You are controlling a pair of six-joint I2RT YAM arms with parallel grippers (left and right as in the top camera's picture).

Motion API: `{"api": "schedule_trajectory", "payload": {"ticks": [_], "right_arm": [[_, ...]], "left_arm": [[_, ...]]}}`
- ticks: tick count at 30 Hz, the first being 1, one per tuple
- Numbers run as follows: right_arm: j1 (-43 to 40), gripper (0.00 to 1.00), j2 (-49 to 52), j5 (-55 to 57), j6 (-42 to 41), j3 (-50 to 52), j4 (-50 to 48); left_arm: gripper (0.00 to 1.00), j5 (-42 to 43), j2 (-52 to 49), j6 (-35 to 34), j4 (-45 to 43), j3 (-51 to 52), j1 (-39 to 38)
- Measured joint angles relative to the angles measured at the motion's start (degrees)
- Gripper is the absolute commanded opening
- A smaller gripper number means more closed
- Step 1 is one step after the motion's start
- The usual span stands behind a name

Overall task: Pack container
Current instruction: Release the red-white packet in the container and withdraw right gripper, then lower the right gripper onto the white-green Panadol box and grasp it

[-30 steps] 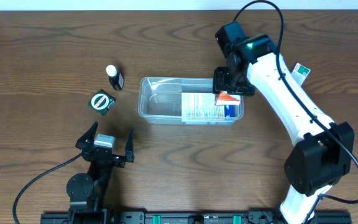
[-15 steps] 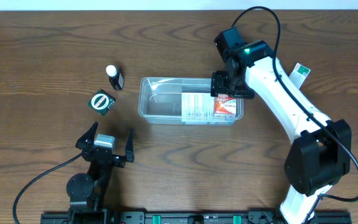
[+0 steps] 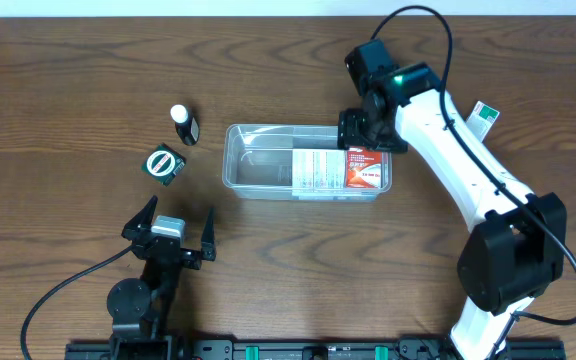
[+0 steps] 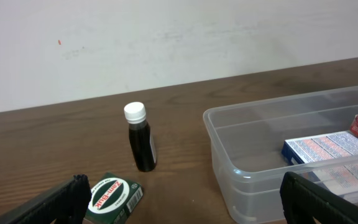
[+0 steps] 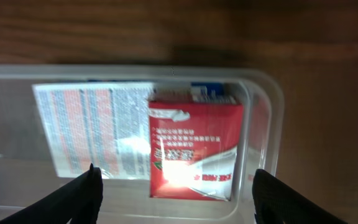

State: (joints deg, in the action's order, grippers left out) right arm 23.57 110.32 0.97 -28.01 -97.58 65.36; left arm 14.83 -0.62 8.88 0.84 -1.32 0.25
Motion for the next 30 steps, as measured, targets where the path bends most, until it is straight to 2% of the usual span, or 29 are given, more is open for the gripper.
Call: {"api": "schedule_trajectory", "payload": {"ticks": [5, 9, 19, 22, 30], "right_arm": [[-1.7, 0.76, 0.0, -0.2, 0.4, -9.6, 2.6], [-7.8, 0.76, -0.2, -0.3, 0.4, -14.4, 5.0], [-24.1, 0.79, -0.1, 4.9, -2.9, -13.3, 10.7], [-26.5, 0.83, -0.1, 7.1, -4.9, -12.2, 10.8], [-27.8, 0.86, 0.2, 11.5, -9.4, -6.6, 8.9]], "left_arm": [[0.98, 0.0, 0.0, 0.0, 0.0, 0.0, 0.0], [0.98, 0.0, 0.0, 0.0, 0.0, 0.0, 0.0], [0.98, 0.0, 0.0, 0.0, 0.0, 0.0, 0.0], [0.98, 0.0, 0.0, 0.0, 0.0, 0.0, 0.0], [0.98, 0.0, 0.0, 0.0, 0.0, 0.0, 0.0]]}}
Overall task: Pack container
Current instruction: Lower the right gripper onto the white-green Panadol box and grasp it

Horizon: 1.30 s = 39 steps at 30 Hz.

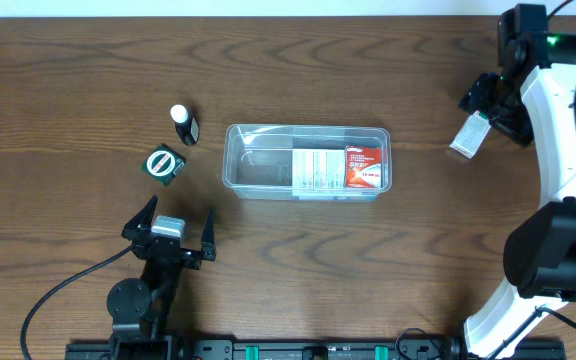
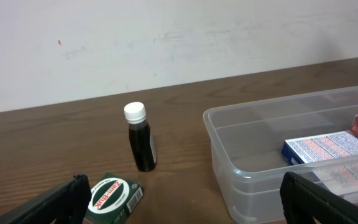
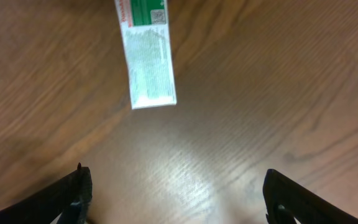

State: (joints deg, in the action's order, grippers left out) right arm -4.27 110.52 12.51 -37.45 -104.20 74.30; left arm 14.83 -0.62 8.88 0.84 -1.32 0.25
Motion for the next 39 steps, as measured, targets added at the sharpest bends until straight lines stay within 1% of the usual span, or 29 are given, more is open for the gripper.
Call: {"api": "schedule_trajectory", "payload": {"ticks": [5, 10, 14, 19, 27, 39], "right_arm": [[-1.4, 0.88, 1.6, 0.6, -1.1, 2.6, -3.9], [-2.7, 0.92, 5.5, 0.8, -1.1, 3.3, -7.6], [-2.8, 0.93, 9.1, -0.4, -0.3, 3.4, -11.1], [-2.8, 0.93, 12.5, -2.6, 0.9, 3.6, -14.1], [-2.8, 0.88, 13.6, -3.8, 3.3, 3.6, -16.4], [-2.8, 0.87, 17.5, -3.8, 4.7, 3.6, -18.6]], "left_arm": [[0.98, 0.0, 0.0, 0.0, 0.0, 0.0, 0.0], [0.98, 0.0, 0.0, 0.0, 0.0, 0.0, 0.0], [0.98, 0.0, 0.0, 0.0, 0.0, 0.0, 0.0], [0.98, 0.0, 0.0, 0.0, 0.0, 0.0, 0.0], [0.98, 0.0, 0.0, 0.0, 0.0, 0.0, 0.0], [0.98, 0.0, 0.0, 0.0, 0.0, 0.0, 0.0]]}}
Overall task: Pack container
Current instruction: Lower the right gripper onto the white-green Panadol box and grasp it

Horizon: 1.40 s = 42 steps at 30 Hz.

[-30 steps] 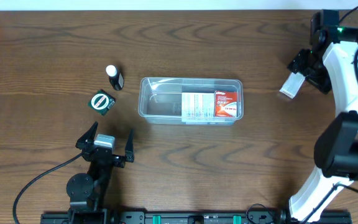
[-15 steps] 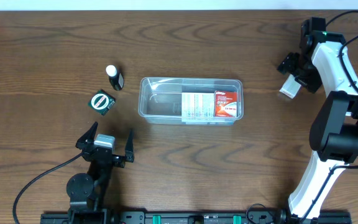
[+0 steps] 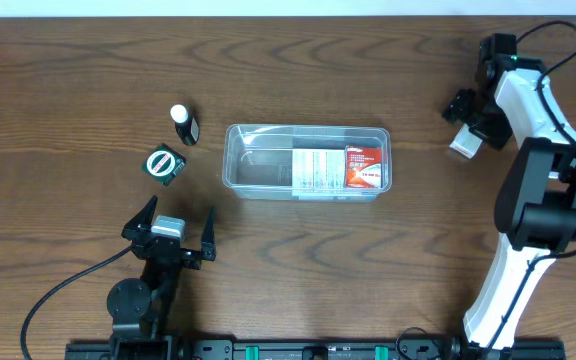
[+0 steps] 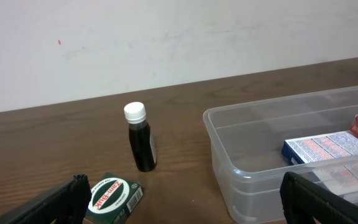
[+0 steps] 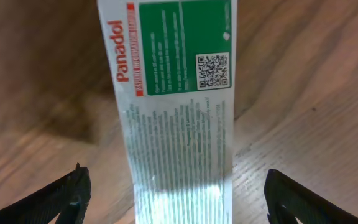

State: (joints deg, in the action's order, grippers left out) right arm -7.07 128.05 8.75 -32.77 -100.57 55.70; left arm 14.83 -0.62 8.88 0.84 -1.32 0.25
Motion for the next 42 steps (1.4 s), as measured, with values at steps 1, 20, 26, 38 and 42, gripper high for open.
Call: {"api": "schedule_trajectory", "payload": {"ticks": [1, 20, 26, 38, 42], "right_arm": [[0.0, 0.87, 0.1, 0.0, 0.0, 0.0, -0.2], [-0.7, 0.71, 2.7, -1.3, 1.2, -0.1, -3.9], [-0.7, 0.58, 2.8, -1.2, 1.4, -0.1, -4.0], [-0.7, 0.45, 2.7, -1.2, 1.5, -0.1, -3.1], [-0.7, 0.42, 2.1, -1.2, 1.6, -0.1, -2.8]], "left_arm": [[0.98, 0.0, 0.0, 0.0, 0.0, 0.0, 0.0], [0.98, 0.0, 0.0, 0.0, 0.0, 0.0, 0.0], [0.98, 0.0, 0.0, 0.0, 0.0, 0.0, 0.0], [0.98, 0.0, 0.0, 0.0, 0.0, 0.0, 0.0], [0.98, 0.0, 0.0, 0.0, 0.0, 0.0, 0.0]]}}
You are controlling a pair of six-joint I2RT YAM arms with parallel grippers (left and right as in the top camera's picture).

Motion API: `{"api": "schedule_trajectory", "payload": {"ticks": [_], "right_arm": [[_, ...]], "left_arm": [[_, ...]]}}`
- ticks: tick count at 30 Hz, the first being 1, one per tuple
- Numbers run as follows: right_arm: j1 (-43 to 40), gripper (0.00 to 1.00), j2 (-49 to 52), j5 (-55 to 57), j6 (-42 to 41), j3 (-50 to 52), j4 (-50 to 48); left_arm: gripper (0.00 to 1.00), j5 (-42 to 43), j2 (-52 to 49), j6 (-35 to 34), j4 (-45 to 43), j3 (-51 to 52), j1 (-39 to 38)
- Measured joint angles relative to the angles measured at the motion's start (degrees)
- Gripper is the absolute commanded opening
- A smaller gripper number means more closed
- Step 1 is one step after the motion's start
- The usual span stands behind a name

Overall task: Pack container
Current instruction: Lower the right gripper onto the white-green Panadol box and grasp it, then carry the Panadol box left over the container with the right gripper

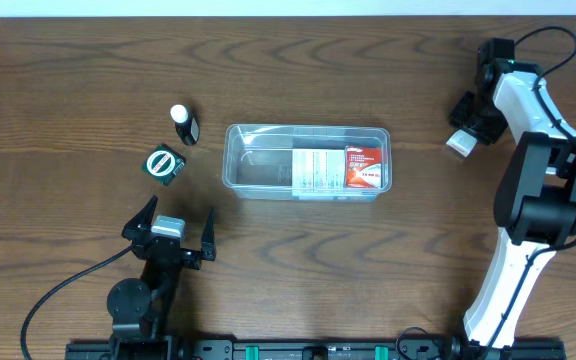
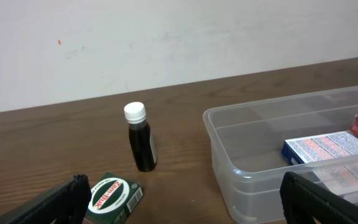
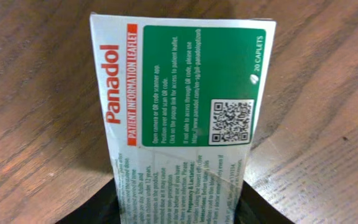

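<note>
A white and green Panadol box [image 3: 179, 124] lies at the table's far right [image 1: 457, 144]. My right gripper [image 3: 176, 208] is shut on it, one black finger pressed on each long side; in the overhead view the right gripper [image 1: 465, 122] sits over the box's far end. The clear plastic container [image 1: 308, 129] stands mid-table and holds a red box [image 1: 364, 167] and a blue-and-white box [image 1: 318, 170]. My left gripper [image 2: 182, 202] rests open near the front edge, holding nothing.
A dark bottle with a white cap [image 1: 182, 124] stands left of the container, with a green Zam-Buk box [image 1: 164, 163] just in front of it. Both show in the left wrist view, the bottle [image 2: 140, 146] and the green box [image 2: 114, 194]. The container's left half holds nothing.
My right gripper's fingers stood wide apart around the Panadol box; now they are shut against its sides and the camera is closer to it. The left arm has not moved.
My right gripper was open over the red box in the container's right end. Then it was at the far right above the Panadol box, then lower with open fingers on either side of it. Now it is shut on the box.
</note>
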State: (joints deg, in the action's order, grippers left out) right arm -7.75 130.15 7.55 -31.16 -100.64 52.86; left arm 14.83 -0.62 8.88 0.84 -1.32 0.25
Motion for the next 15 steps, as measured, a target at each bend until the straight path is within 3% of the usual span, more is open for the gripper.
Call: {"api": "schedule_trajectory", "payload": {"ticks": [15], "right_arm": [[2.3, 0.43, -7.6, -0.2, 2.8, 0.0, 0.5]], "left_arm": [[0.98, 0.0, 0.0, 0.0, 0.0, 0.0, 0.0]]}}
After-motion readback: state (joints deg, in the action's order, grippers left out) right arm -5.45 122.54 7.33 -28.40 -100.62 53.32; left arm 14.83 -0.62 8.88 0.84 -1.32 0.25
